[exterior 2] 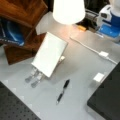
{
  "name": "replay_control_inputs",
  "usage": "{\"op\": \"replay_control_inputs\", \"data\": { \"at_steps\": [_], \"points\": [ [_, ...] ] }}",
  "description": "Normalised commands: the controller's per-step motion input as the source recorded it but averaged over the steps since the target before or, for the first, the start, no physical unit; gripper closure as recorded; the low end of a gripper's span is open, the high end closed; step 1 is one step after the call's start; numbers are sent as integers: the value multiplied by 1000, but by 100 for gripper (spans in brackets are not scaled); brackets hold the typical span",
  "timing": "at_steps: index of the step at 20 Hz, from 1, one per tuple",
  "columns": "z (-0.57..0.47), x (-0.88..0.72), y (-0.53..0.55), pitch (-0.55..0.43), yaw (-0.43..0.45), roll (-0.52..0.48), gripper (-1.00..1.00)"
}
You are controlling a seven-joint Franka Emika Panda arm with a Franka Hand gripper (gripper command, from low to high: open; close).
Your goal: Turn off the lamps. Pick up the book. Place the book on the shelf position.
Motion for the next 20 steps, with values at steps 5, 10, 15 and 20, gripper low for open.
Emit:
{"op": "replay_control_inputs", "data": {
  "at_steps": [5,10,15,20],
  "points": [
    [-194,-136,78,-161,-39,88,100],
    [-263,-136,115,-150,-53,93,100],
    [-346,-166,121,-161,-46,69,100],
    [-340,-225,91,-203,-42,51,100]
  ]
}}
